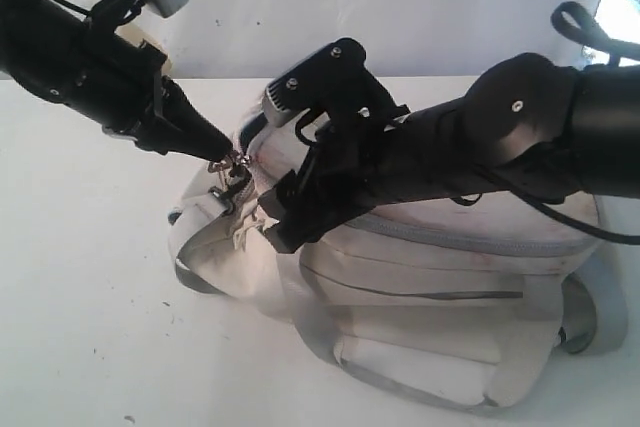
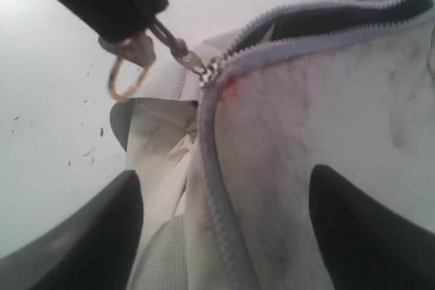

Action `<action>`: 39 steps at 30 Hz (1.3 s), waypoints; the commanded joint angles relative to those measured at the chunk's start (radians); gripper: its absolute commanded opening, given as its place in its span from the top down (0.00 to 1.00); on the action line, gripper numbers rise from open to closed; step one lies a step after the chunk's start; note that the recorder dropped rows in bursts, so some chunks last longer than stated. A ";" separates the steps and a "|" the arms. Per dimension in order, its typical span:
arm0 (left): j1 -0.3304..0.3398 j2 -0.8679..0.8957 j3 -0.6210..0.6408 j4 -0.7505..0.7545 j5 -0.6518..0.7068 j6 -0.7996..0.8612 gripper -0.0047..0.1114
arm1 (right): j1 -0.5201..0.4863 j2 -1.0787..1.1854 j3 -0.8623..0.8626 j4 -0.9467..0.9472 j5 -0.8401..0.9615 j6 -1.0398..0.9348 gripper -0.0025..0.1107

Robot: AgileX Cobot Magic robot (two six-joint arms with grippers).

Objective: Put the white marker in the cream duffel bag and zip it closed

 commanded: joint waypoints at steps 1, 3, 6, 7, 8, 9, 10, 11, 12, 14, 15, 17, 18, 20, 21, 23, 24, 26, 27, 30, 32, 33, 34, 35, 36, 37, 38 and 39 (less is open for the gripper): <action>-0.001 -0.027 -0.008 -0.073 -0.003 -0.003 0.96 | 0.032 0.018 -0.003 0.003 -0.089 -0.045 0.49; -0.001 -0.032 -0.008 -0.083 -0.019 -0.003 0.96 | 0.034 0.026 -0.003 0.003 -0.102 -0.045 0.53; -0.001 -0.036 -0.008 -0.111 -0.046 -0.008 0.96 | 0.034 0.042 -0.003 0.003 -0.109 -0.045 0.58; -0.001 -0.036 -0.008 -0.120 -0.048 -0.008 0.96 | 0.034 0.047 -0.003 0.003 -0.109 -0.045 0.59; -0.001 -0.037 -0.008 -0.125 -0.047 -0.008 0.96 | 0.034 0.049 -0.003 0.003 -0.109 -0.045 0.62; -0.001 -0.037 -0.008 -0.125 -0.047 -0.008 0.96 | 0.034 0.050 -0.003 0.003 -0.109 -0.045 0.66; -0.001 -0.037 -0.008 -0.121 -0.049 -0.008 0.96 | 0.034 0.050 -0.003 0.003 -0.105 -0.045 0.70; -0.001 -0.037 -0.008 -0.110 -0.053 -0.008 0.96 | 0.034 0.050 -0.003 0.003 -0.098 -0.045 0.74; -0.001 -0.037 -0.008 -0.095 -0.061 -0.012 0.96 | 0.034 0.050 -0.003 0.003 -0.093 -0.045 0.81; -0.001 -0.037 -0.008 -0.071 -0.096 -0.052 0.96 | 0.034 0.050 -0.003 0.003 -0.082 -0.045 0.89; -0.001 -0.037 -0.008 -0.063 -0.122 -0.080 0.96 | 0.034 0.050 -0.003 0.003 -0.072 -0.045 0.96; -0.001 -0.037 -0.008 -0.049 -0.179 -0.125 0.96 | 0.034 0.050 -0.003 0.003 -0.054 -0.045 0.98; -0.001 -0.037 -0.008 -0.047 -0.200 -0.141 0.96 | 0.034 0.050 -0.003 0.003 -0.042 -0.045 0.98; -0.001 -0.037 -0.008 -0.047 -0.238 -0.167 0.96 | 0.034 0.050 -0.003 0.003 -0.029 -0.045 0.98; -0.001 -0.037 -0.008 -0.047 -0.250 -0.167 0.96 | 0.034 0.050 -0.003 0.003 -0.023 -0.045 0.98; -0.001 -0.037 -0.008 -0.047 -0.285 -0.167 0.96 | 0.034 0.050 -0.003 0.003 -0.008 -0.045 0.98; -0.001 -0.037 -0.008 -0.042 -0.303 -0.167 0.96 | 0.034 0.050 -0.003 0.003 0.000 -0.045 0.98; -0.001 -0.037 -0.008 -0.023 -0.337 -0.167 0.96 | 0.034 0.050 -0.003 -0.001 0.026 -0.053 0.98; -0.001 -0.037 -0.008 -0.018 -0.346 -0.165 0.96 | 0.034 0.050 -0.003 -0.001 0.035 -0.054 0.98; -0.001 -0.037 -0.008 -0.001 -0.366 -0.161 0.96 | 0.034 0.050 -0.003 -0.001 0.045 -0.054 0.98; -0.001 -0.035 -0.008 0.046 -0.392 -0.163 0.96 | 0.034 0.050 -0.003 -0.001 0.047 -0.054 0.98; -0.001 -0.033 -0.008 0.062 -0.396 -0.163 0.96 | 0.034 0.050 -0.003 -0.003 0.049 -0.054 0.98; -0.001 -0.030 -0.008 0.082 -0.399 -0.163 0.96 | 0.034 0.050 -0.003 -0.006 0.050 -0.054 0.98; -0.001 -0.030 -0.008 0.097 -0.405 -0.163 0.96 | 0.034 0.050 -0.003 -0.006 0.050 -0.054 0.98; -0.001 -0.025 -0.008 0.113 -0.415 -0.163 0.96 | 0.034 0.050 -0.003 -0.006 0.046 -0.054 0.98; -0.001 -0.024 -0.008 0.130 -0.429 -0.163 0.96 | 0.034 0.050 -0.003 -0.006 0.042 -0.054 0.98; -0.001 -0.019 -0.008 0.140 -0.444 -0.163 0.96 | 0.034 0.050 -0.003 -0.006 0.042 -0.054 0.98; -0.001 -0.019 -0.008 0.152 -0.458 -0.163 0.96 | 0.032 0.050 -0.003 -0.009 0.040 -0.054 0.98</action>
